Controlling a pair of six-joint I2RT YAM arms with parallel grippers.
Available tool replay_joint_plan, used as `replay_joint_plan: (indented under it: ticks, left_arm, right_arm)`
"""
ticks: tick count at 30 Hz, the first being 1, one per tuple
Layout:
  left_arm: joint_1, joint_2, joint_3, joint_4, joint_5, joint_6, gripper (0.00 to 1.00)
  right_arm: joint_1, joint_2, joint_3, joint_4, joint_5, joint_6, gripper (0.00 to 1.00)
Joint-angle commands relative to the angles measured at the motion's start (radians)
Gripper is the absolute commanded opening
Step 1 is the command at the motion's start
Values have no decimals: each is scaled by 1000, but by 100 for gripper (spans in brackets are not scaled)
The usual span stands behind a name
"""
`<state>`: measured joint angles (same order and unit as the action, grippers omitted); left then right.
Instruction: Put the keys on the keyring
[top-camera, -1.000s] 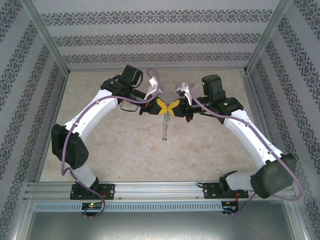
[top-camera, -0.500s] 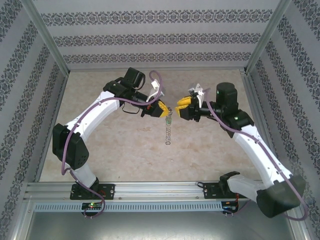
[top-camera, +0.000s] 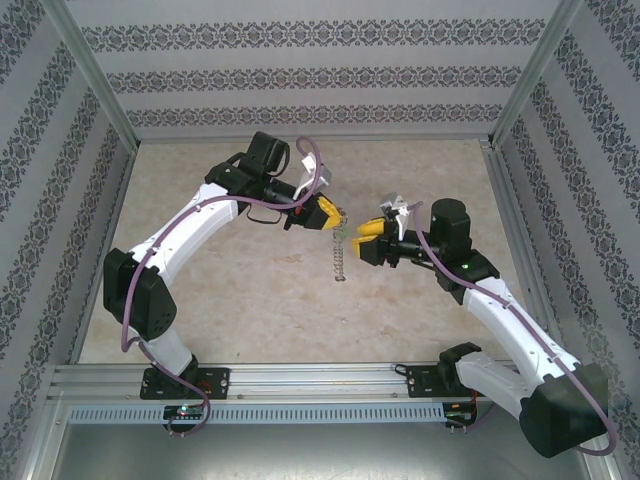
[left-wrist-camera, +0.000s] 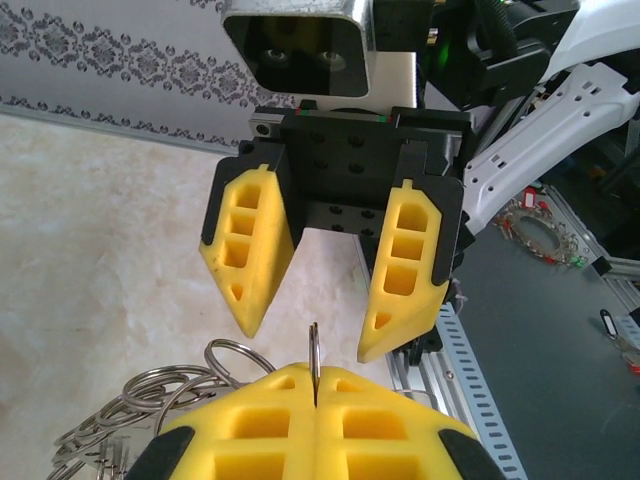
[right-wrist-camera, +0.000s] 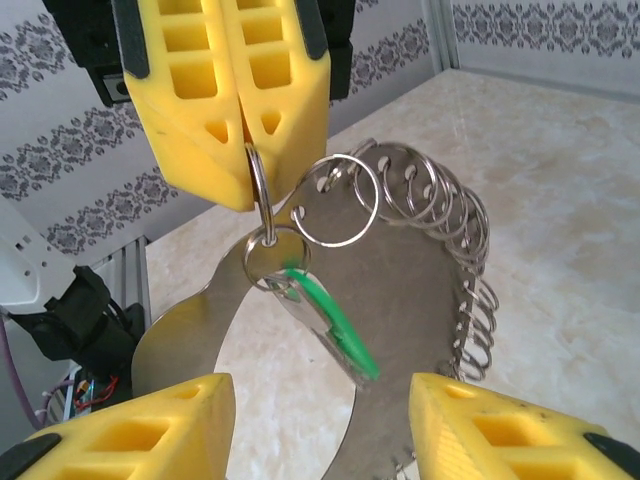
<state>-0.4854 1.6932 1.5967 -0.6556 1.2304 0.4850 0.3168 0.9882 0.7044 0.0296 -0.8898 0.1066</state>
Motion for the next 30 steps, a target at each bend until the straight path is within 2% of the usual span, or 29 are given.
replay_joint_plan:
  ticks: [1,8,22,25,30]
  left_arm:
    - [-8,-38,6,41,72,-19,0]
    - [-7,-36,12,33,112,-16,0]
    - [-10,-21,26,0,161,9,0]
    - [-9,-18,29,0,162,10,0]
    - [-9,-20,27,5,161,9,0]
  right_arm:
    - [12,13,6,67,-47,1,53]
    - [31,57,45,73,-67,-29,56]
    - [83,134,99,100,-91,-67,54]
    - [88,142,102,99,-97,-71,45]
    - [91,133,92,102,-103,-67,17]
